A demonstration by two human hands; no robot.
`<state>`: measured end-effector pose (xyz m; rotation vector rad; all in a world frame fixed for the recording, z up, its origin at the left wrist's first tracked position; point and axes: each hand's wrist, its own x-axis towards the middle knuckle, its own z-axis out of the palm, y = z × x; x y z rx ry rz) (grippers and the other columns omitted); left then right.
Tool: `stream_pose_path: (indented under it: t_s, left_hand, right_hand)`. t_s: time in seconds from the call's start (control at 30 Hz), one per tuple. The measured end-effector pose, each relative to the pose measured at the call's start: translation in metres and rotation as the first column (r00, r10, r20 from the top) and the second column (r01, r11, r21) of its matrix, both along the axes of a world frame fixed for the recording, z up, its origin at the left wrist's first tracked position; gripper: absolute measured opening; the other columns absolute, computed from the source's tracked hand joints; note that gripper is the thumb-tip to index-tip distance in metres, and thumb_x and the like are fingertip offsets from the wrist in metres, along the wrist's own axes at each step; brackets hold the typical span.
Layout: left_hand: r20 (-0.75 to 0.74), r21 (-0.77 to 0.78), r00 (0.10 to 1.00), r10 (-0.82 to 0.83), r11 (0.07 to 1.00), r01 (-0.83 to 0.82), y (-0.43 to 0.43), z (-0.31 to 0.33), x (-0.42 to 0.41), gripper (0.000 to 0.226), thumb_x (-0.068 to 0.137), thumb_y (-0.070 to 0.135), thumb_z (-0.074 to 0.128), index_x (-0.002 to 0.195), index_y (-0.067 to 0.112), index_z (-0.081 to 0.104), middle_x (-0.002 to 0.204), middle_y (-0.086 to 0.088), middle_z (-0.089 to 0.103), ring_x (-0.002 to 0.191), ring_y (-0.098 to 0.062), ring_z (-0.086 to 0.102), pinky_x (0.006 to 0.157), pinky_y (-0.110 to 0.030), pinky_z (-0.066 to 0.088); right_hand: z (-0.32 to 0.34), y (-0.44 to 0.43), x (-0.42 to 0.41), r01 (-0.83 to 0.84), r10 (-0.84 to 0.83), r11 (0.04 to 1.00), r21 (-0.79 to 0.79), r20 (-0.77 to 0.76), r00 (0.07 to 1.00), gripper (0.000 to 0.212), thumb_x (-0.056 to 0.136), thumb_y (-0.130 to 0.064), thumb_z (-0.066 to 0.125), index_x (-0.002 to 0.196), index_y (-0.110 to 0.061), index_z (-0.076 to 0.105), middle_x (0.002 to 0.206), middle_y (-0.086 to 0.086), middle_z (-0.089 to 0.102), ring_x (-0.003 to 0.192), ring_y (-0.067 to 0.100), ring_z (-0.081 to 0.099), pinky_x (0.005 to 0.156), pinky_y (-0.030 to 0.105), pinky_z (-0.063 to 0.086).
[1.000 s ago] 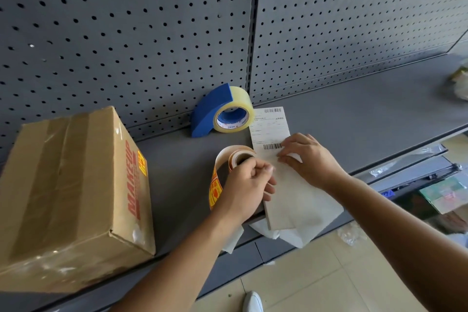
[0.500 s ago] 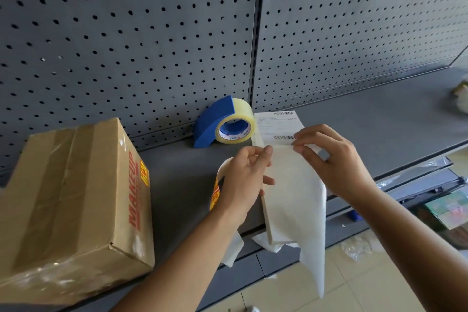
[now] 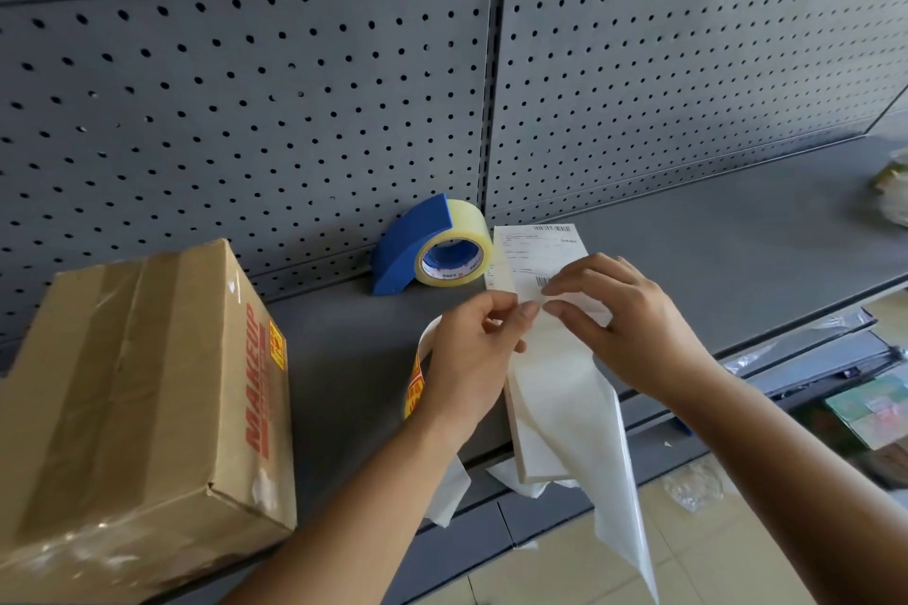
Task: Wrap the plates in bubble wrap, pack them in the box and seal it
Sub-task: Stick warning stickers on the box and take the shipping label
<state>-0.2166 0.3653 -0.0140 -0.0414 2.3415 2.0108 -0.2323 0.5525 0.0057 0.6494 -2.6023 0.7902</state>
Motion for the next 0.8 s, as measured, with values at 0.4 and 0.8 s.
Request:
stream_pose_path:
  t_s: [0.4,0.8]
  left_hand:
    - [-0.103,-0.137,0.989,-0.108,0.986,0.094,-0.008,0.001,0.006,0.015,0.101,0.027,0.063,0.096,0.042,0.065,0.073,0.031,0.068,0.074,0.003,0.065,0.072,-0.012,0.049]
    - [-0.026,-0.085,0.995,-0.098,0.992,0.096,-0.008,0.001,0.008,0.008,0.099,0.03,0.066,0.097,0.038,0.067,0.08,0.015,0.072,0.069,-0.001,0.067,0.068,-0.012,0.052]
  right_hand:
    - [0.009,-0.002,-0.003,-0.089,0.082,0.988,0.124,0.065,0.995,0.024,0.094,-0.037,0.057,0.103,-0.021,0.073,0.101,-0.01,0.07,0.087,0.012,0.067,0.07,0.038,0.06]
    - [0.033,0.006,-0.025,0.214,-0.194,0.972,-0.095,0.191,0.962,0.013,0.086,-0.005,0.064,0.082,-0.018,0.066,0.079,-0.007,0.065,0.073,0.006,0.063,0.067,0.001,0.041]
